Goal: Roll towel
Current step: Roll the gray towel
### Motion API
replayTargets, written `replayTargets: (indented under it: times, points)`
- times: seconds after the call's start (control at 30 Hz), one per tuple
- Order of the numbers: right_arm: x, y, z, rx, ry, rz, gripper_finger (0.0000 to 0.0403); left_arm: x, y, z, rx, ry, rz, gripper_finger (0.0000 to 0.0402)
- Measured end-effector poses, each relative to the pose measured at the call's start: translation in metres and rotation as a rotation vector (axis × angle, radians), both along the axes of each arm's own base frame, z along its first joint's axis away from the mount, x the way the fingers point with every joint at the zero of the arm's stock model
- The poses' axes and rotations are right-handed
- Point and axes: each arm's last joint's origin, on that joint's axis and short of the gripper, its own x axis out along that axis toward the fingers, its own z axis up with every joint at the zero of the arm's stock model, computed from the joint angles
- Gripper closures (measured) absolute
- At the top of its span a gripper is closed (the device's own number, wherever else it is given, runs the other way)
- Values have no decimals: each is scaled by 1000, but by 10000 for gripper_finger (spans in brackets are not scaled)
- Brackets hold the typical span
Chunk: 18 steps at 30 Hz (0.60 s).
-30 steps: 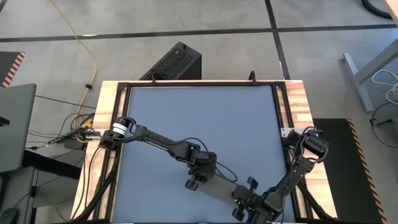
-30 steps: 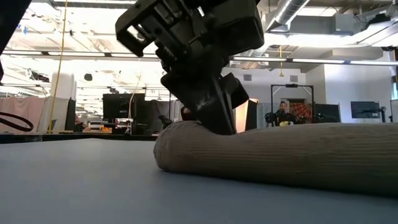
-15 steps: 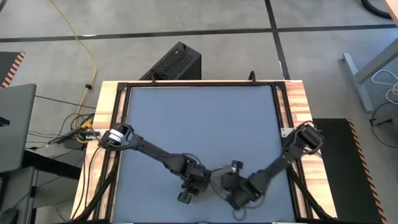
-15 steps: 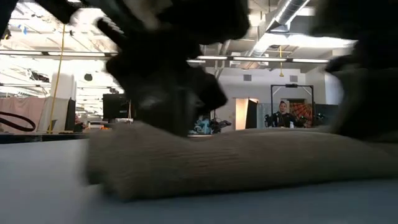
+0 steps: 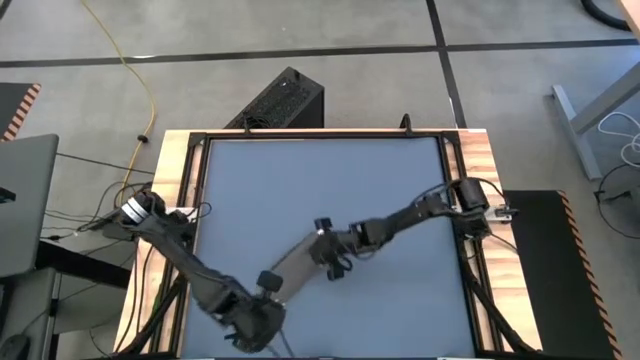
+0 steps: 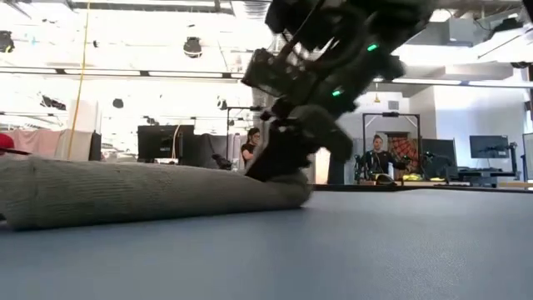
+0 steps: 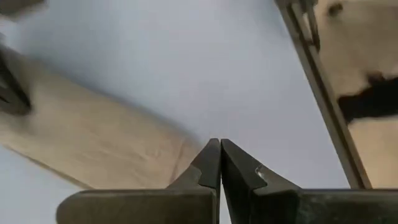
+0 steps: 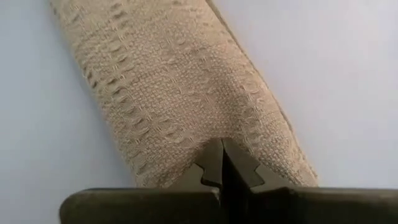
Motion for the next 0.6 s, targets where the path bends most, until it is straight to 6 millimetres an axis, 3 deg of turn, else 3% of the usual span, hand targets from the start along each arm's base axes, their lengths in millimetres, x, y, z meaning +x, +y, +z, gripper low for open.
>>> replayTargets:
  times: [0.13,0.23,0.3,0.37,0.5,0.6]
  points:
    - [20,-28,1,-5,-53,146,379,-16,-2,15,73,-85,40,402]
    - [36,-32,9,-19,-73,257,379,-11,3,11,123,-102,56,402]
    - [39,-28,26,-13,-59,265,379,-4,10,2,121,-118,57,402]
    - [39,-22,56,4,-57,269,379,3,21,-12,125,-114,65,402]
    - [9,-5,110,55,82,269,381,14,49,-44,103,-78,75,402]
    - [-25,13,126,101,196,259,385,18,75,-68,91,-20,99,402]
